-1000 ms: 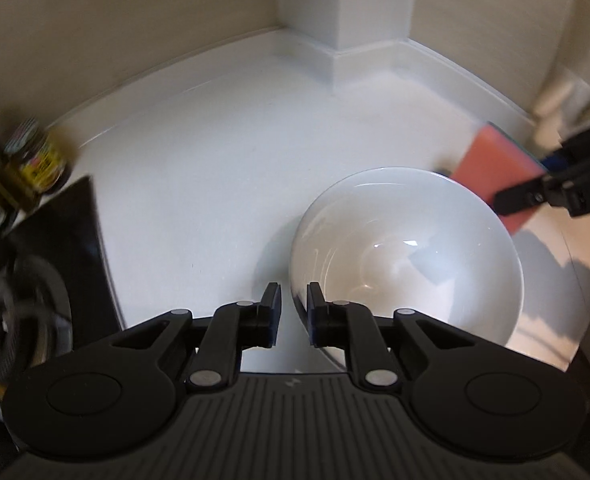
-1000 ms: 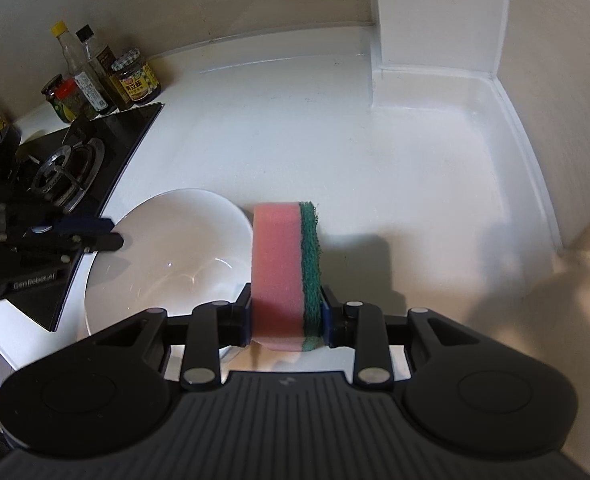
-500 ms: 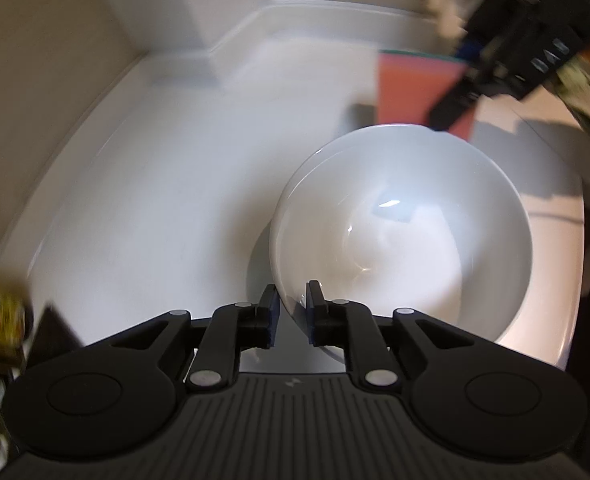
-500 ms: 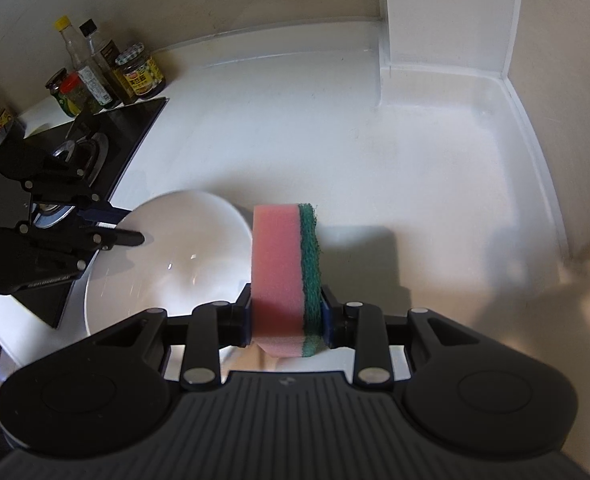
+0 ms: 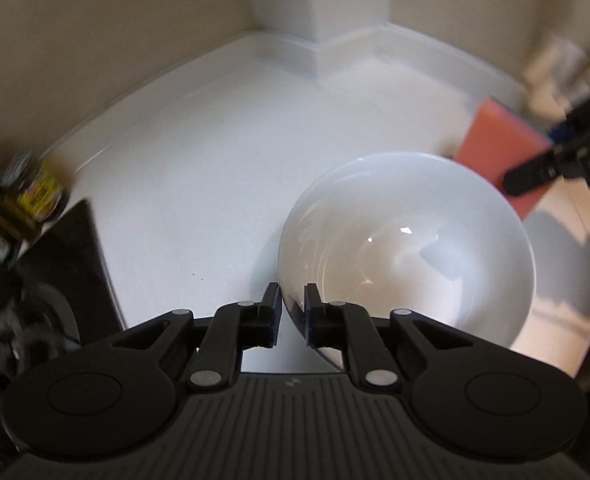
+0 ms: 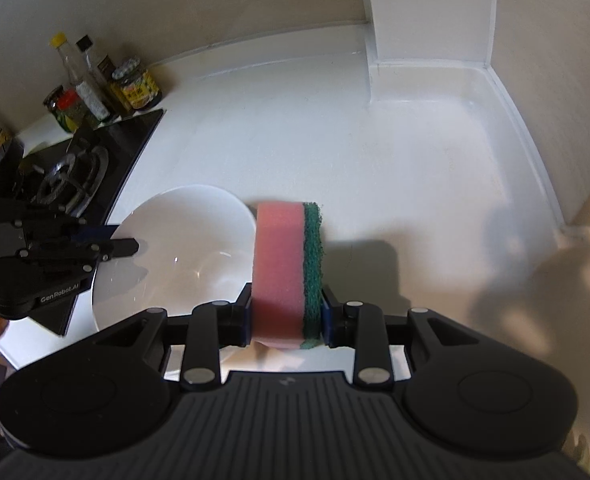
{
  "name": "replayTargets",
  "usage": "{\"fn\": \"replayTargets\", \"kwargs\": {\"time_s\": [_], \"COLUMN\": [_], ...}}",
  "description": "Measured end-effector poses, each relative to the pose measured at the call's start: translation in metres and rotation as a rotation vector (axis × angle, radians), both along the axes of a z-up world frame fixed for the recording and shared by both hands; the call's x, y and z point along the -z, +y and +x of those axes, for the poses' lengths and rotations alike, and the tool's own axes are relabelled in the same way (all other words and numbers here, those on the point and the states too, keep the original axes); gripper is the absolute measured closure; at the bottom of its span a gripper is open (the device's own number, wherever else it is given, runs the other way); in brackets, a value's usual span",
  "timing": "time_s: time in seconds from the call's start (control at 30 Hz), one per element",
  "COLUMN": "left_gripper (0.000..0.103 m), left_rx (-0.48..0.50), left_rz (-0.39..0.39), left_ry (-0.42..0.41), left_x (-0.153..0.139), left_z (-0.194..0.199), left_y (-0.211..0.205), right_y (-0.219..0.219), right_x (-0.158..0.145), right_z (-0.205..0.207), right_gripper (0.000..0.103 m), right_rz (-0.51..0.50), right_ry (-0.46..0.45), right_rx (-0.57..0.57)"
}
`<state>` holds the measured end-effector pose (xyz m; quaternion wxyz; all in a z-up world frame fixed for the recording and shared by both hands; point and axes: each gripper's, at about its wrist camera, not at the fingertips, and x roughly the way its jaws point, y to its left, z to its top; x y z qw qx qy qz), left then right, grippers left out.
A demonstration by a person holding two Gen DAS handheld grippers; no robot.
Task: Clean bowl
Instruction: 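Hold the white bowl with the left gripper while the right gripper holds the sponge beside it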
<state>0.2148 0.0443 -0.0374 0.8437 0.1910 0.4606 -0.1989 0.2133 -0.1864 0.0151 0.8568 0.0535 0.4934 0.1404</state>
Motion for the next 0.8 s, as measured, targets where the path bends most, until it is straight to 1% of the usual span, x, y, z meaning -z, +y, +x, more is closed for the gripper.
{"fn": "replayTargets", "kwargs": {"time_s": [0.07, 0.1, 0.23, 0.3, 0.37, 0.4, 0.47, 0.5, 0.6, 0.63, 0.7, 0.73, 0.8], "left_gripper": [0.090, 0.089, 0.089, 0.089, 0.089, 0.089, 0.089, 0.086, 0.086, 0.086, 0.087, 0.088, 0.090], "left_rx": [0.076, 0.129, 0.303, 0.360, 0.393, 0.379, 0.287, 0.225, -0.006, -0.058, -0.118, -0.126, -0.089], "left_rz": [0.018, 0.036, 0.081, 0.093, 0.108, 0.110, 0.092, 0.073, -0.013, -0.034, -0.050, -0.055, -0.040], "left_ry": [0.019, 0.022, -0.004, -0.012, -0.015, -0.013, -0.008, -0.007, -0.010, -0.009, -0.016, -0.012, -0.014], "left_x": [0.002, 0.002, 0.004, 0.004, 0.002, 0.001, -0.001, -0.003, -0.006, -0.005, -0.001, 0.000, 0.002], "left_z": [0.005, 0.007, 0.021, 0.026, 0.027, 0.029, 0.031, 0.030, 0.018, 0.013, 0.000, -0.003, -0.007], "left_y": [-0.001, -0.002, -0.009, -0.015, -0.021, -0.024, -0.026, -0.024, -0.013, -0.011, -0.008, -0.007, -0.009], "right_y": [0.003, 0.004, 0.003, 0.005, 0.007, 0.007, 0.004, 0.002, -0.001, -0.001, -0.003, -0.004, -0.004], "right_x": [-0.002, -0.003, -0.004, -0.004, -0.004, -0.003, -0.003, -0.003, -0.003, -0.002, -0.001, -0.001, -0.001], "right_z": [-0.004, -0.006, 0.000, 0.006, 0.012, 0.015, 0.018, 0.018, 0.012, 0.010, 0.007, 0.005, 0.001], "right_gripper": [0.076, 0.076, 0.076, 0.076, 0.076, 0.076, 0.076, 0.076, 0.076, 0.076, 0.076, 0.076, 0.076], "right_rz": [-0.021, -0.027, -0.038, -0.061, -0.080, -0.082, -0.064, -0.054, -0.040, -0.034, -0.022, -0.015, -0.014], "right_ry": [0.005, 0.008, 0.003, -0.010, -0.023, -0.026, -0.021, -0.019, -0.026, -0.028, -0.032, -0.030, -0.022], "right_rx": [-0.023, -0.034, -0.047, -0.058, -0.067, -0.067, -0.053, -0.045, -0.027, -0.020, -0.007, 0.000, 0.003]}}
